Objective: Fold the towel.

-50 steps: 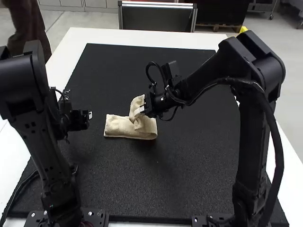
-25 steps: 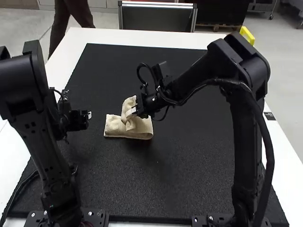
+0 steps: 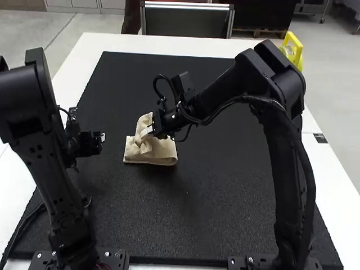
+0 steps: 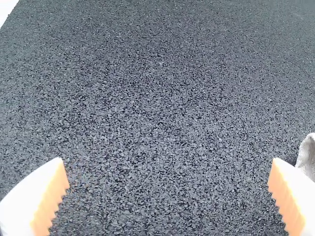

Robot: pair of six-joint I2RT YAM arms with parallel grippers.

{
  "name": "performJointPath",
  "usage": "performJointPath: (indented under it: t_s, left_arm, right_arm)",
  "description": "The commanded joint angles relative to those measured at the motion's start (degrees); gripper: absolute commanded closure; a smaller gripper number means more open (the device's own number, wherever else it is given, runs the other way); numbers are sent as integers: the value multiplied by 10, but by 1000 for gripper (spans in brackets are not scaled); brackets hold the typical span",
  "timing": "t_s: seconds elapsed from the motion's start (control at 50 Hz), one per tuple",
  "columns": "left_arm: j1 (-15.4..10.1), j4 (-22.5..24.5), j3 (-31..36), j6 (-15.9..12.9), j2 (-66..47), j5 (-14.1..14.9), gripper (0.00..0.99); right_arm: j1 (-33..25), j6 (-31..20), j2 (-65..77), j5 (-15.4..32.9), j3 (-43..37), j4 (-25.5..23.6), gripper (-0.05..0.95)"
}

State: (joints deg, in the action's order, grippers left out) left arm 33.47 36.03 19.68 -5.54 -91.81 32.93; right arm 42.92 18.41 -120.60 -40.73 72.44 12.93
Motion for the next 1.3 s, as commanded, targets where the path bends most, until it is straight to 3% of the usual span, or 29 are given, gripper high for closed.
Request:
performJointPath:
  t_s: [0.0, 0.26, 0.36, 0.54, 0.7, 0.88, 1.08, 1.28]
  left_arm:
    - [12, 2, -2, -11, 7, 13, 36]
    - [23, 2, -2, -19, 1, 13, 36]
    - [23, 3, -2, -19, 0, 13, 36]
    - [22, 4, -2, -18, 0, 13, 36]
    - [22, 4, -2, -18, 0, 13, 36]
    - [20, 4, -2, -18, -1, 13, 36]
    - [19, 4, -2, -18, -2, 13, 36]
    - [21, 3, -2, -19, -2, 13, 36]
  right_arm:
    - [11, 8, -9, -14, 25, 4, 920]
    - [16, 14, -33, -14, 54, 4, 915]
    - [16, 14, -40, -14, 64, 3, 846]
    - [14, 16, -49, -14, 72, 3, 651]
    - [14, 25, -54, -19, 77, 3, 552]
    - [14, 29, -56, -21, 80, 3, 334]
    - [13, 28, -55, -21, 82, 3, -7]
    - [12, 26, -50, -28, 93, 0, -8]
